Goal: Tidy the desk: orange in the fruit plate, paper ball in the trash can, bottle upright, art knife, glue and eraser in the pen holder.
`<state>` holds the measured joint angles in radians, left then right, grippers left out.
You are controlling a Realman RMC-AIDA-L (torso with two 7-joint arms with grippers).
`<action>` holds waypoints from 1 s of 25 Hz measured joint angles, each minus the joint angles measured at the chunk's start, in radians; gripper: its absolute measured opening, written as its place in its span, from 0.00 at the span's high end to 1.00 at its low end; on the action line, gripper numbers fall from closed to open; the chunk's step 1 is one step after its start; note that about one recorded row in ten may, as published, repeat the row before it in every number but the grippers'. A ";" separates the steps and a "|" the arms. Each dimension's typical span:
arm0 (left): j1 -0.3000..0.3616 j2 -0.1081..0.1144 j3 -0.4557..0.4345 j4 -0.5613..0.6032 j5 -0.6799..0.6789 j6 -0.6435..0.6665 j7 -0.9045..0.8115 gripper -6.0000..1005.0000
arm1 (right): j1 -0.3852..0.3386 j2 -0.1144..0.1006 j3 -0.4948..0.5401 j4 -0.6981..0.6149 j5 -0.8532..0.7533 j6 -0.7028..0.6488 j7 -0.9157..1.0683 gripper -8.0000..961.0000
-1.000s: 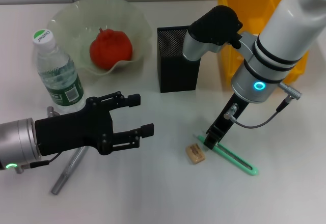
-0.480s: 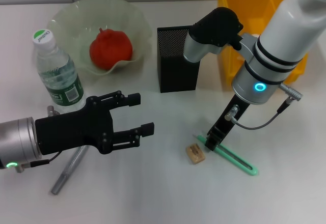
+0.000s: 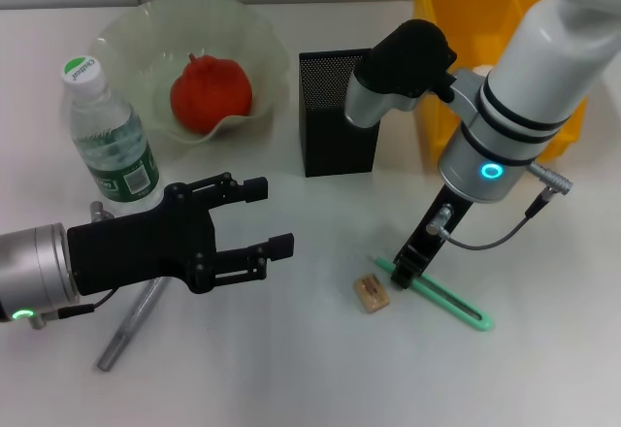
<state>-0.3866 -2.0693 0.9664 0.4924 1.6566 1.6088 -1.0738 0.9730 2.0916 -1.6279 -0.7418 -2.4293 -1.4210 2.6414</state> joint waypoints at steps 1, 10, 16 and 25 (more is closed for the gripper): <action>0.000 0.000 0.000 0.000 0.000 0.000 0.000 0.23 | 0.000 0.000 0.000 0.000 0.000 0.000 0.000 0.76; 0.000 0.000 0.000 0.000 0.000 0.000 0.000 0.23 | -0.002 0.001 -0.004 -0.007 0.007 0.004 0.000 0.80; 0.000 0.000 0.000 0.000 0.000 0.000 0.000 0.23 | -0.066 -0.002 0.014 -0.128 0.016 0.005 0.000 0.80; 0.005 0.000 -0.002 0.000 -0.003 0.002 0.000 0.23 | -0.252 -0.005 0.217 -0.361 0.174 0.047 -0.152 0.80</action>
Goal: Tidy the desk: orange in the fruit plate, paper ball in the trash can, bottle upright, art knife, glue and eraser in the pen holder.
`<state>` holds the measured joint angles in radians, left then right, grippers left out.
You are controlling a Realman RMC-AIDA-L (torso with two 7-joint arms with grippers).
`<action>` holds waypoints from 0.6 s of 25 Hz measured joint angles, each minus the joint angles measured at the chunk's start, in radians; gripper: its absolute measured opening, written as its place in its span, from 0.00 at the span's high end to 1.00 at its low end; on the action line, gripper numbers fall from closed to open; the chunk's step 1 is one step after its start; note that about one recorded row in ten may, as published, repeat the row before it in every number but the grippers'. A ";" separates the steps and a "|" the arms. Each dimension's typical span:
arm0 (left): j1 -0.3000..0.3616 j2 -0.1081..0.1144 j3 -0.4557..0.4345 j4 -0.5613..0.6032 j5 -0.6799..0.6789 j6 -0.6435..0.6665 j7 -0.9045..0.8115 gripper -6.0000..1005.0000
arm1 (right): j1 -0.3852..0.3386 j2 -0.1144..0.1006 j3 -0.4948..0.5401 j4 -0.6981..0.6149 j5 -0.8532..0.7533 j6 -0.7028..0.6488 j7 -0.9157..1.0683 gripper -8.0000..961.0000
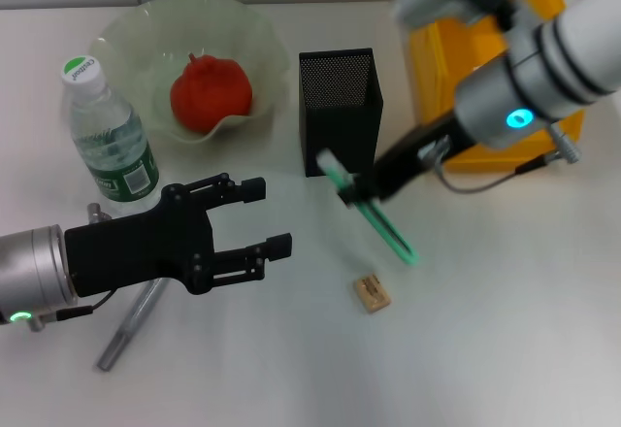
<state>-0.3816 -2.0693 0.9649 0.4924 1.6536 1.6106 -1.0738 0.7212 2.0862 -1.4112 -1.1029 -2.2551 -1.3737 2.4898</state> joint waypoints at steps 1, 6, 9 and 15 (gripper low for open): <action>0.002 0.000 0.000 0.000 -0.002 0.004 0.000 0.23 | -0.023 -0.001 0.040 -0.002 0.060 0.014 -0.050 0.80; 0.007 0.000 0.000 0.000 -0.003 0.006 0.000 0.23 | -0.118 -0.002 0.214 0.093 0.408 0.030 -0.376 0.80; 0.009 -0.001 0.000 0.000 -0.003 0.006 0.000 0.23 | -0.165 -0.003 0.270 0.182 0.600 0.024 -0.582 0.80; 0.008 -0.002 0.000 0.000 -0.003 0.008 0.000 0.23 | -0.215 -0.003 0.299 0.371 0.938 0.023 -0.941 0.80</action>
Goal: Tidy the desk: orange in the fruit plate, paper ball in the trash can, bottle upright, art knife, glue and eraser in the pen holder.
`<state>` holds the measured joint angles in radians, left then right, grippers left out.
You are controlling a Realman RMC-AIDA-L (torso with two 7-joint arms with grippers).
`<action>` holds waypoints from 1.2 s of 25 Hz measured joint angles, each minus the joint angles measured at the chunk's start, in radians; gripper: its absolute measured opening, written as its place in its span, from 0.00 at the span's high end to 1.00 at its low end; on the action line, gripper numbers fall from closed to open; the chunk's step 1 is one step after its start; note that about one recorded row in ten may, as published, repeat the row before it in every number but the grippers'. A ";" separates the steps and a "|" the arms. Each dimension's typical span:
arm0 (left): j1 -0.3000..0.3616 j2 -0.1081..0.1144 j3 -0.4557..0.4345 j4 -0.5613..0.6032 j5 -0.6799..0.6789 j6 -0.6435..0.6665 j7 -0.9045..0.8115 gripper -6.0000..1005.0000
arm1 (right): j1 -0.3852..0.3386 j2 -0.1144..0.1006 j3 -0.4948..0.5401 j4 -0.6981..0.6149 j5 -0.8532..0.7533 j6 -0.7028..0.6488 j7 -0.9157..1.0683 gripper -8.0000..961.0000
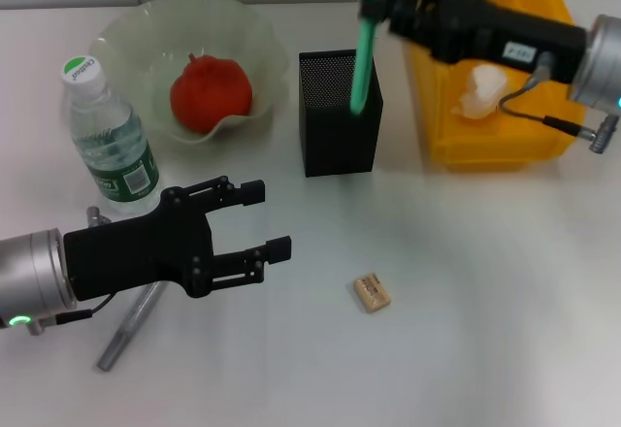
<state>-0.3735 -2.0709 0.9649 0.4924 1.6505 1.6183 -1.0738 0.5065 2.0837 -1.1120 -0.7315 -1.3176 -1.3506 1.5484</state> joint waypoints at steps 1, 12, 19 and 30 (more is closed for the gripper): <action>-0.001 0.000 0.000 0.000 0.000 0.000 0.000 0.23 | -0.002 0.000 0.001 0.031 0.048 0.000 -0.052 0.80; -0.007 0.000 0.000 -0.013 0.000 0.002 0.000 0.23 | 0.043 0.000 -0.002 0.261 0.223 0.020 -0.428 0.80; -0.008 0.000 0.000 -0.013 0.000 0.002 0.000 0.23 | 0.071 0.004 -0.025 0.313 0.217 0.095 -0.523 0.80; -0.008 0.000 0.000 -0.012 0.000 -0.002 0.000 0.23 | 0.113 0.004 -0.122 0.341 0.218 0.181 -0.579 0.76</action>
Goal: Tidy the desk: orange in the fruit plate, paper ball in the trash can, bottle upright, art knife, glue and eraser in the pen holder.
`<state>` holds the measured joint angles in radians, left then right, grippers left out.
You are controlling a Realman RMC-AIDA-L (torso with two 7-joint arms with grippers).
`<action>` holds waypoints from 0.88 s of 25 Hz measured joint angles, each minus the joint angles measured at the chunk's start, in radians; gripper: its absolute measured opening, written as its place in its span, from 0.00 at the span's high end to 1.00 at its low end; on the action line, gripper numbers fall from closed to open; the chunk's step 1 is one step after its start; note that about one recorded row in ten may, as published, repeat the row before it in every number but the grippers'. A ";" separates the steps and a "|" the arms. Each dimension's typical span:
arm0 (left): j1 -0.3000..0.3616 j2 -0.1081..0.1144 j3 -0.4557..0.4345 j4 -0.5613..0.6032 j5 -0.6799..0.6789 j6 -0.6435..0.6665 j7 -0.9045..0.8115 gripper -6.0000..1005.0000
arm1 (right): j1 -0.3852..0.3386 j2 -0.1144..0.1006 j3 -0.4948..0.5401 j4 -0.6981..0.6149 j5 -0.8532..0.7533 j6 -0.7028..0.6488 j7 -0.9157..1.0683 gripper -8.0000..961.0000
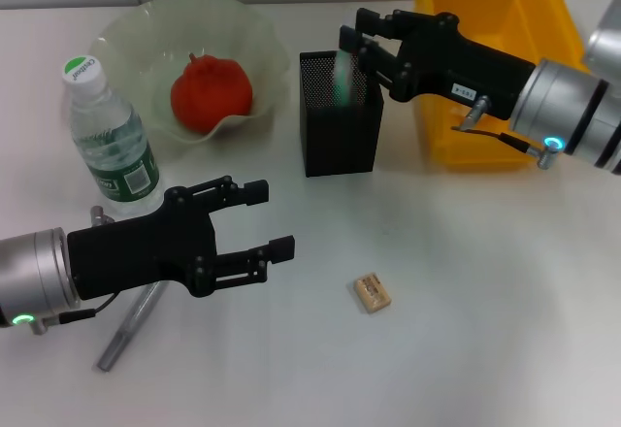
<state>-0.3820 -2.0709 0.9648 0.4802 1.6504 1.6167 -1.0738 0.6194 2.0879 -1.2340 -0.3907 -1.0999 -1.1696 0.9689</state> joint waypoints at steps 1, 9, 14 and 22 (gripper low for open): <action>0.000 0.000 0.000 0.000 0.000 0.000 0.000 0.23 | 0.001 0.000 -0.002 0.001 0.000 0.004 0.000 0.74; 0.002 0.000 -0.001 0.000 -0.017 0.000 0.000 0.23 | -0.009 0.001 0.005 -0.004 0.008 -0.014 -0.001 0.62; 0.010 0.002 -0.002 0.000 -0.049 0.013 0.000 0.23 | -0.034 0.001 0.013 -0.006 0.024 -0.107 -0.001 0.62; 0.015 0.006 -0.003 0.000 -0.072 0.030 0.000 0.23 | -0.115 0.000 0.023 -0.011 0.047 -0.281 -0.030 0.61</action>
<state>-0.3667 -2.0651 0.9619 0.4801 1.5779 1.6471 -1.0742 0.5043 2.0883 -1.2114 -0.4020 -1.0530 -1.4508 0.9387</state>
